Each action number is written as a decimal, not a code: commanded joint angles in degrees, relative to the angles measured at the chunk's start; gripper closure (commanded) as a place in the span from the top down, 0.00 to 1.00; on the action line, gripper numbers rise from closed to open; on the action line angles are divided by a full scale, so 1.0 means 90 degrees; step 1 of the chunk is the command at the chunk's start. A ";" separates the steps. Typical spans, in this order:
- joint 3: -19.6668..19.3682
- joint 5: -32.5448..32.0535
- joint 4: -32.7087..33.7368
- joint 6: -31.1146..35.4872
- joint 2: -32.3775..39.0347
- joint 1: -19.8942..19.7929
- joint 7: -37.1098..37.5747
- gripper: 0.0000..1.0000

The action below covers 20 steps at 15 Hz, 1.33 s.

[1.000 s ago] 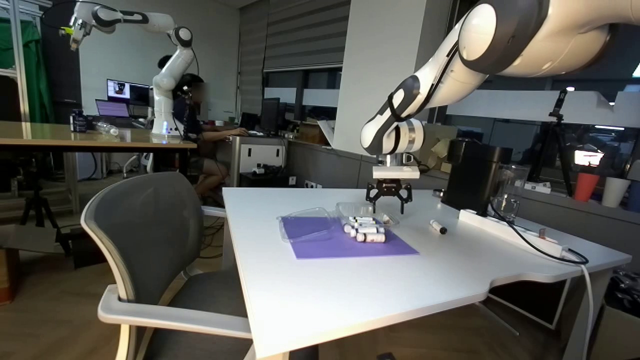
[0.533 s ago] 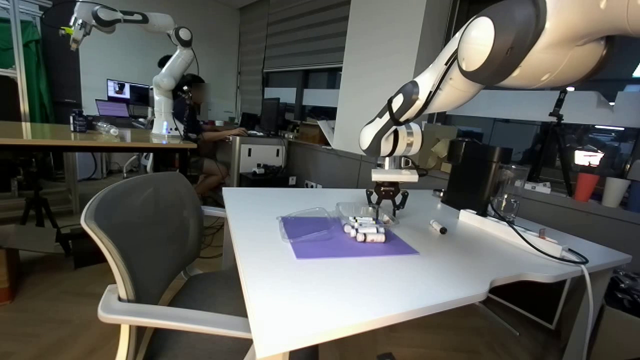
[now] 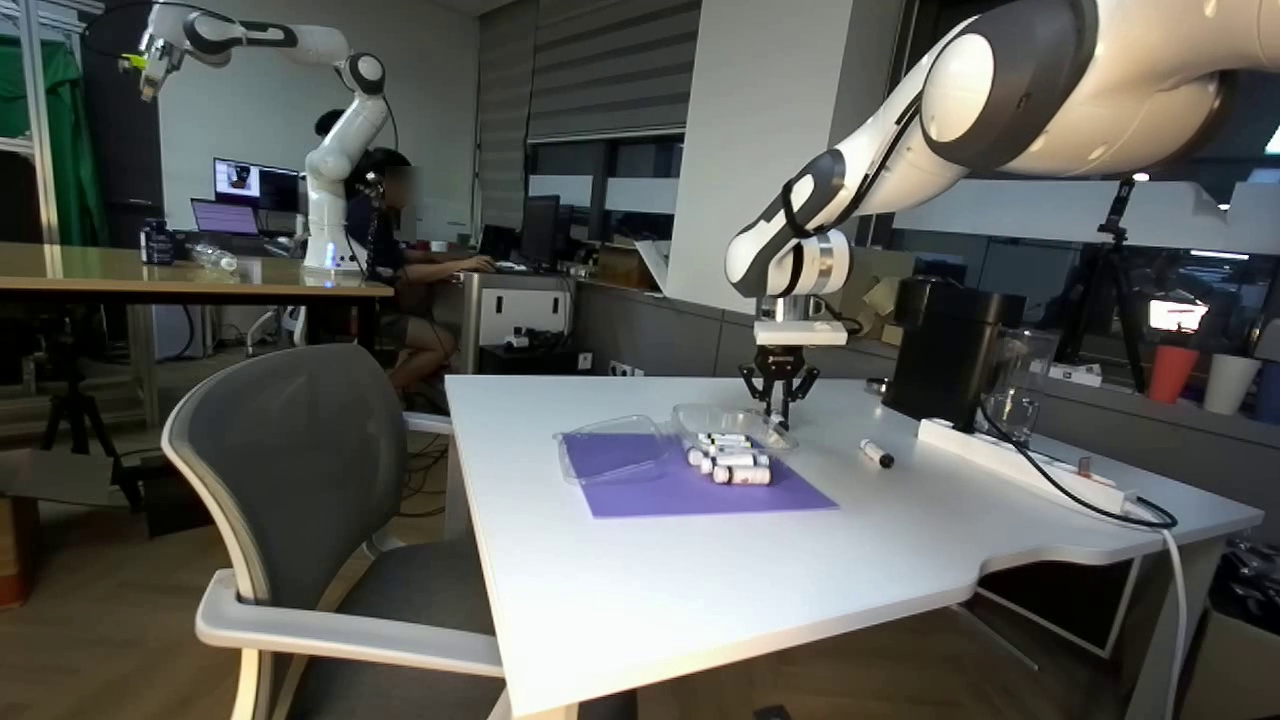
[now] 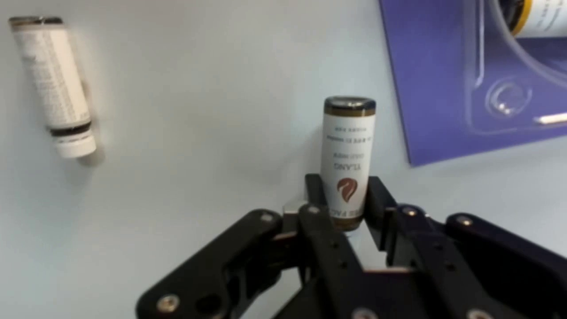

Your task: Put the bottle close to the clear container inside it

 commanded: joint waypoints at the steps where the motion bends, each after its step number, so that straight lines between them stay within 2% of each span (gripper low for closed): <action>1: 0.0219 0.0029 -0.0029 -0.0337 -0.0558 -0.0244 -0.1023 0.07; 6: 0.0608 0.0013 -0.0843 -0.0672 -0.1521 -0.0363 -0.2844 0.07; 11: 0.0715 -0.0696 -0.2370 0.0021 -0.2424 -0.0319 -0.4275 0.07; 15: 0.0905 -0.1201 -0.3581 0.0573 -0.3087 -0.0475 -0.5472 0.07; 16: 0.0826 -0.1039 -0.2613 0.0270 -0.2432 -0.0393 -0.5012 0.27; 20: 0.0855 -0.1135 -0.3262 0.0458 -0.2831 -0.0427 -0.5407 0.27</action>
